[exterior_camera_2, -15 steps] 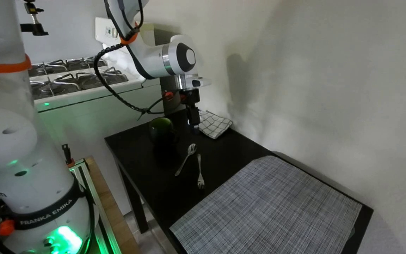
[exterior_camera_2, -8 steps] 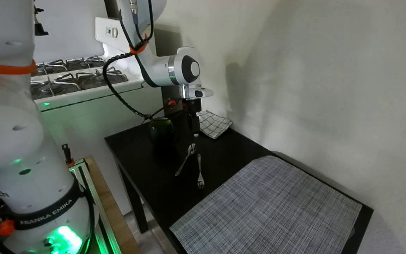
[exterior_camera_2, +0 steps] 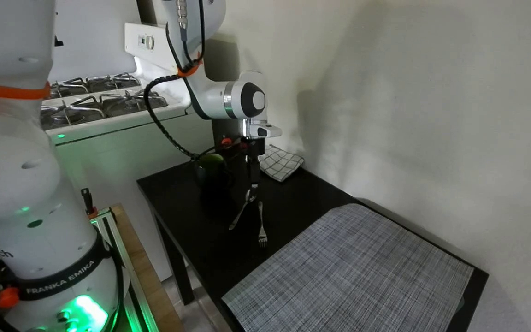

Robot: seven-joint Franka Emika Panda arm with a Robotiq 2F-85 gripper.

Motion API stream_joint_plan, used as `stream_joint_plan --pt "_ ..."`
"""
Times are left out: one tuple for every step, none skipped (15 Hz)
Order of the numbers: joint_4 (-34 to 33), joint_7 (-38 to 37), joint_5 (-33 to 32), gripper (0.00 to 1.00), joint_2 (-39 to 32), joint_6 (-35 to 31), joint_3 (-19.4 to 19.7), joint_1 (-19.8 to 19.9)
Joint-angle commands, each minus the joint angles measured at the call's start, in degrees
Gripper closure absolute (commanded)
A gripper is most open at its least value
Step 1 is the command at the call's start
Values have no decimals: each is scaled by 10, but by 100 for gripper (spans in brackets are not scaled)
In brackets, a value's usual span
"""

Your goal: Pick a spoon and place it in the cup

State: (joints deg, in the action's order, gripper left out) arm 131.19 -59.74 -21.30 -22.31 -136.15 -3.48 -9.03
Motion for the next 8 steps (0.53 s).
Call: stream_joint_plan --pt "-12 12 24 34 -21 -12 17 -17" --pt "-13 13 26 32 -24 -12 18 -18" --pt "-15 14 28 36 -26 -11 19 -20" --pt "-16 14 29 47 -28 -11 21 -21" --pt "-17 13 30 51 -30 -11 21 -23" --pt "-18 13 31 62 -31 -12 22 -23" --pt "-19 14 33 69 -30 -11 22 -24" --pt "-20 13 34 77 -31 -11 22 -25"
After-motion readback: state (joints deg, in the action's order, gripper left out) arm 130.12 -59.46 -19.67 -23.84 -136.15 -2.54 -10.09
